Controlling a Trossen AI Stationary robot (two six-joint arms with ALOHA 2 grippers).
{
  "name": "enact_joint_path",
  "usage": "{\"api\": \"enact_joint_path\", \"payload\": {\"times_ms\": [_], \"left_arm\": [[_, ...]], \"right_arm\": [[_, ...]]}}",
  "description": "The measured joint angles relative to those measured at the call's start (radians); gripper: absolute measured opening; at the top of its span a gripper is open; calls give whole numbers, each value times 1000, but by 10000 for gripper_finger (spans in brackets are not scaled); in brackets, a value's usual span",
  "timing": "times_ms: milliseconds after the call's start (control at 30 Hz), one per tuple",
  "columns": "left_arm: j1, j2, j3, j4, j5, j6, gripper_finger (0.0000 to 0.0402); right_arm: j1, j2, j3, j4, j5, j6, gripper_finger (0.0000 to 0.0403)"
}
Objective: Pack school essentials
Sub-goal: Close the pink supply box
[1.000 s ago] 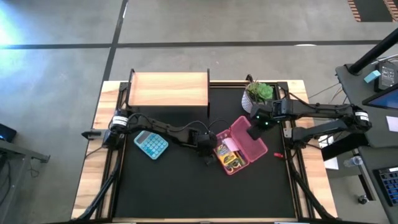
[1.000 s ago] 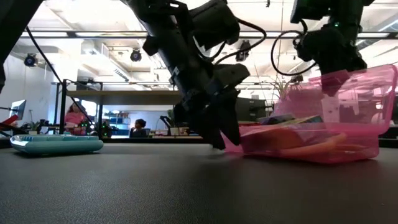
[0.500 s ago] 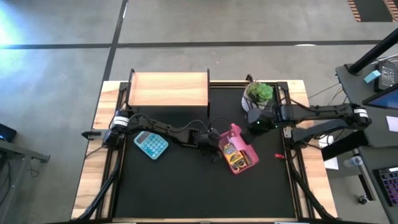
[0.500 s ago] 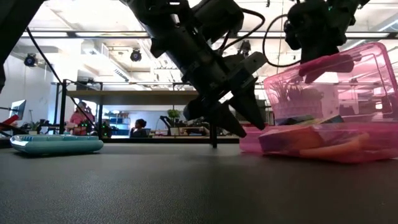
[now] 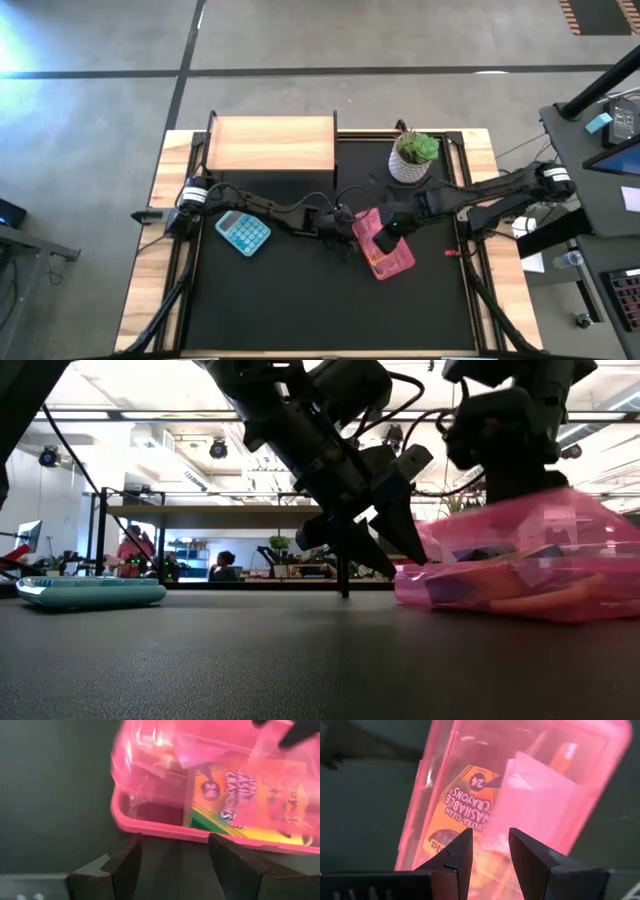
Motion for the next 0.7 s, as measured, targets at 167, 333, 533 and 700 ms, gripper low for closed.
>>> {"api": "enact_joint_path", "payload": {"times_ms": [167, 333, 533, 700], "left_arm": [[0, -17, 1, -72, 44, -24, 212], [-13, -74, 1, -83, 93, -51, 212], [-44, -91, 2, 120, 78, 60, 212], [-66, -37, 1, 188, 2, 114, 212]], "right_arm": [[33, 70, 0, 39, -21, 0, 118], [39, 101, 2, 46, -18, -8, 118], [39, 97, 2, 47, -8, -26, 118], [40, 94, 0, 48, -1, -26, 118]]}}
